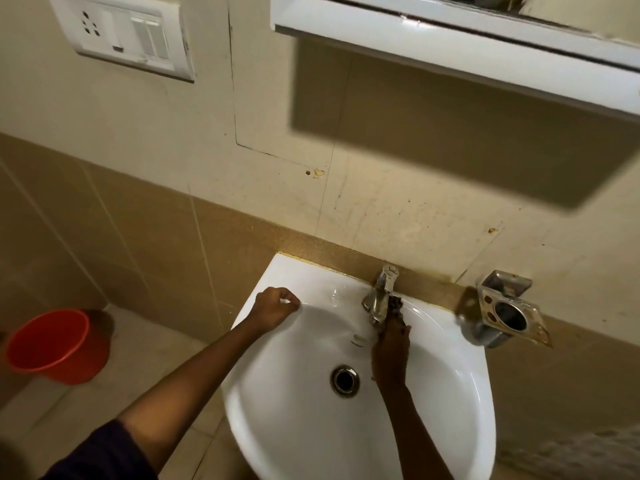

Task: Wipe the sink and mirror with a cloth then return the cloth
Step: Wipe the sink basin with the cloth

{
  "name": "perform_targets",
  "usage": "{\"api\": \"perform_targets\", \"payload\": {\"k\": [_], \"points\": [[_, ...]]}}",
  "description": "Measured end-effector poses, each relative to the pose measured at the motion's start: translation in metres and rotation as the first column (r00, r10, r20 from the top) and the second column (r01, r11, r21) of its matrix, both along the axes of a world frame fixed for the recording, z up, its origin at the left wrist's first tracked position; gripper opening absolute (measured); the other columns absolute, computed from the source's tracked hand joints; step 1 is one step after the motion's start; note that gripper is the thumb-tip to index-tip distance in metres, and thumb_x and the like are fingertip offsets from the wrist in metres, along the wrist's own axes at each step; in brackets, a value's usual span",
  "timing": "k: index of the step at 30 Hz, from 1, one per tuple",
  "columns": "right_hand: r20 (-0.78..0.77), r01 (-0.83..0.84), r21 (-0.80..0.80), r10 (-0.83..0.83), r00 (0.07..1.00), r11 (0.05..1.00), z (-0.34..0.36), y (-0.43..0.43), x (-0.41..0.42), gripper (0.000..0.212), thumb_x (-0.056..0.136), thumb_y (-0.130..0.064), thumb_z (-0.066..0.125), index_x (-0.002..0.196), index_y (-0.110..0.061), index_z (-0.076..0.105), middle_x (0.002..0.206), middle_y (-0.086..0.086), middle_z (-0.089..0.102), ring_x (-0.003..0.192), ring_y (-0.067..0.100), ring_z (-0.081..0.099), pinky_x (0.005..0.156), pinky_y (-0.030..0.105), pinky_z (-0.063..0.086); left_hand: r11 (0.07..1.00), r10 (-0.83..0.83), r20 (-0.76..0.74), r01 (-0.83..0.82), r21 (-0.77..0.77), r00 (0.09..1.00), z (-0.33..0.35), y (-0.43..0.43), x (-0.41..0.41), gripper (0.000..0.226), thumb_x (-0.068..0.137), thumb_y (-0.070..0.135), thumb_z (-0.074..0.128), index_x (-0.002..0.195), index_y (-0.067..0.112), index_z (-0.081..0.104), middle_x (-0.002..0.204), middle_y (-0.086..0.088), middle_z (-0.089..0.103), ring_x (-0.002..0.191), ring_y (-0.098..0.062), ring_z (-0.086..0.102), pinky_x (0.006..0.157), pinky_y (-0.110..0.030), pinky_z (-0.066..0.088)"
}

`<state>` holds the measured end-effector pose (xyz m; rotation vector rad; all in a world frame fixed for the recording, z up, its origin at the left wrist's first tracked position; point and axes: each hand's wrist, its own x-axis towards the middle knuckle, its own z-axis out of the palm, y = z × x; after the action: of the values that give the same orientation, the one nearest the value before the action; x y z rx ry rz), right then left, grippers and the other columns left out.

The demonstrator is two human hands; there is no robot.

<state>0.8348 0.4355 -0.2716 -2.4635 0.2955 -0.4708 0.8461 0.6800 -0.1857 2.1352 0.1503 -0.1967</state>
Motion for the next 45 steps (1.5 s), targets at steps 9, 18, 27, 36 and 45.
{"api": "perform_targets", "payload": {"k": [9,18,27,36,45], "points": [[0.015,0.010,-0.003,-0.010,1.000,1.000,-0.019,0.047,-0.015,0.034,0.091,-0.004,0.051,0.125,-0.002,0.050,0.120,0.023,0.055,0.108,0.041,0.056,0.089,0.050,0.052,0.995,0.103,0.120,-0.099,-0.031,0.987,0.002,0.006,0.005,0.046,0.084,0.014,0.063,0.125,0.005,0.045,0.134,-0.014,0.046,0.122,-0.029,0.045,0.101,-0.038,0.039],[0.031,-0.054,-0.037,0.055,0.998,0.998,0.012,0.087,0.037,0.026,0.084,0.000,0.059,0.110,0.001,0.059,0.108,0.023,0.067,0.105,0.042,0.062,0.087,0.054,0.054,0.989,0.133,0.117,-0.124,-0.076,0.984,0.006,0.007,0.012,0.050,0.092,0.023,0.052,0.137,0.010,0.033,0.146,-0.012,0.035,0.131,-0.029,0.038,0.107,-0.037,0.033],[0.015,-0.230,0.087,0.230,0.973,0.969,0.022,0.179,0.059,0.036,0.094,-0.014,0.046,0.129,-0.006,0.048,0.131,0.016,0.055,0.122,0.030,0.049,0.105,0.041,0.042,0.978,0.162,0.099,-0.146,-0.149,0.982,0.010,0.038,0.010,0.048,0.095,0.027,0.045,0.139,0.010,0.032,0.146,-0.011,0.038,0.131,-0.027,0.040,0.101,-0.030,0.033],[-0.110,-0.643,0.373,0.721,0.685,0.668,0.019,0.222,-0.060,0.042,0.094,-0.020,0.042,0.134,-0.007,0.046,0.145,0.014,0.042,0.133,0.028,0.040,0.114,0.046,0.028,0.976,0.192,0.038,-0.187,-0.113,0.981,0.009,0.050,0.003,0.048,0.094,0.022,0.047,0.137,0.008,0.034,0.143,-0.015,0.040,0.128,-0.031,0.042,0.101,-0.036,0.036],[-0.277,-0.715,0.512,0.880,0.387,0.476,0.035,0.114,-0.168,0.046,0.096,-0.026,0.051,0.140,-0.017,0.041,0.149,-0.003,0.031,0.139,0.000,0.023,0.115,0.021,0.026,0.951,-0.140,0.042,0.123,0.285,0.989,-0.051,0.042,-0.012,0.056,0.097,0.017,0.038,0.146,0.005,0.014,0.157,-0.016,0.010,0.146,-0.027,0.008,0.117,-0.040,0.004]]}}
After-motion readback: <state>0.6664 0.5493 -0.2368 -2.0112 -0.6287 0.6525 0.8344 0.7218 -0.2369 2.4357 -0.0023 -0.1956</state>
